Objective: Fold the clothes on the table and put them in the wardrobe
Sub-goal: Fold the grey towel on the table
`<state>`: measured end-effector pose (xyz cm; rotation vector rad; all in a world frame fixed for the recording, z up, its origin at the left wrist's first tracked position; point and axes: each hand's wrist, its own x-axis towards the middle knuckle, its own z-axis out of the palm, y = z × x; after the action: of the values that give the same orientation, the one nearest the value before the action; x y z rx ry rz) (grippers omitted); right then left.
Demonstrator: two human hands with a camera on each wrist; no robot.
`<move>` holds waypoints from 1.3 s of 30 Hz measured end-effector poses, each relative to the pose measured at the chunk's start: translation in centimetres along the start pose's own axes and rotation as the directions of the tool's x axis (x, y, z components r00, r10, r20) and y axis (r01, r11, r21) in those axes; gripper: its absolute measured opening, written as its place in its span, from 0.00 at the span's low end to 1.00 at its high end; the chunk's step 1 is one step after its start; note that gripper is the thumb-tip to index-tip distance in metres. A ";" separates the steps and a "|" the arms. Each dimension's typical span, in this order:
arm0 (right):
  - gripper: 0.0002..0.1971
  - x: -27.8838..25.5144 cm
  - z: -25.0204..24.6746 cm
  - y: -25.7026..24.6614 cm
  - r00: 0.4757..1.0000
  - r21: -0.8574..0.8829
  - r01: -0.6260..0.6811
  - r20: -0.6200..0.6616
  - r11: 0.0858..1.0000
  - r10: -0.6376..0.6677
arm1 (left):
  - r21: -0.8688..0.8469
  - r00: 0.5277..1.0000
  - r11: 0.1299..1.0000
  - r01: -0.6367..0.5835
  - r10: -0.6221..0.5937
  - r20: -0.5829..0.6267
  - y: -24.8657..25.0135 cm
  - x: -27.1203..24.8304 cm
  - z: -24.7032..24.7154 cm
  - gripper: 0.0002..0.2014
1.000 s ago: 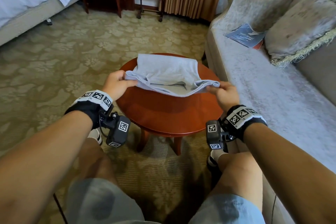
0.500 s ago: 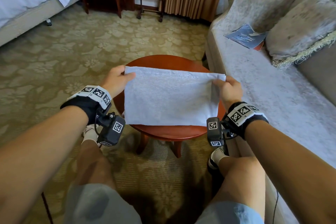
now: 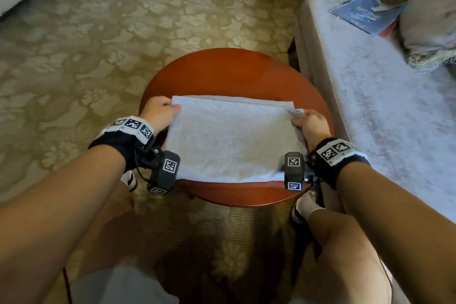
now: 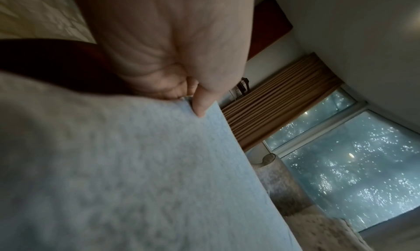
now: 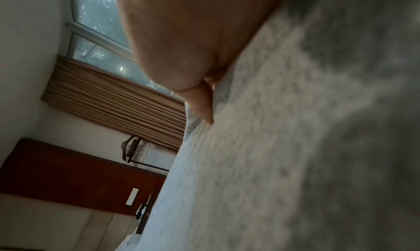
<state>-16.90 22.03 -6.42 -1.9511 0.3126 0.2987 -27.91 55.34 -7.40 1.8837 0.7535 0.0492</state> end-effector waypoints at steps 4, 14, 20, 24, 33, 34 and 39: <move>0.14 0.2 0.3 -0.3 0.999 0.028 0.038 0.018 0.999 -0.039 | -0.116 0.999 0.993 0.033 -0.032 0.016 0.6 -0.5 -0.2 0.10; 0.14 -0.7 -0.2 -3.6 0.995 0.342 0.009 0.094 0.940 -0.044 | -0.559 0.976 0.817 0.141 -0.021 0.215 4.8 -1.7 -1.3 0.11; 0.20 0.1 1.3 -2.5 0.999 -0.113 0.014 -0.049 0.993 -0.020 | -0.079 0.988 0.988 0.134 -0.139 -0.060 3.5 -1.2 -0.4 0.13; 0.24 -1.0 1.8 -2.8 1.000 -0.064 -0.008 -0.010 0.998 0.008 | -0.028 0.991 0.997 0.076 -0.079 -0.111 2.9 -1.6 -0.7 0.14; 0.25 -3.8 3.7 -6.2 0.902 -0.437 0.432 0.206 0.789 -0.380 | 0.281 0.964 0.952 -0.122 0.181 -0.196 4.2 -3.5 -1.4 0.09; 0.25 -3.9 4.3 -6.2 0.877 -0.447 0.478 0.287 0.756 -0.385 | 0.282 0.950 0.942 -0.183 0.243 -0.196 4.4 -3.9 -1.2 0.11; 0.25 -3.7 6.9 -5.6 0.806 -0.653 0.562 0.569 0.507 -0.161 | 0.165 0.957 0.952 -0.257 0.228 0.178 5.7 -6.2 0.5 0.12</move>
<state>-18.86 30.83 -3.02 -2.6845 -0.7047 0.6681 -29.96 50.33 -0.98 2.1245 0.4268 -0.0155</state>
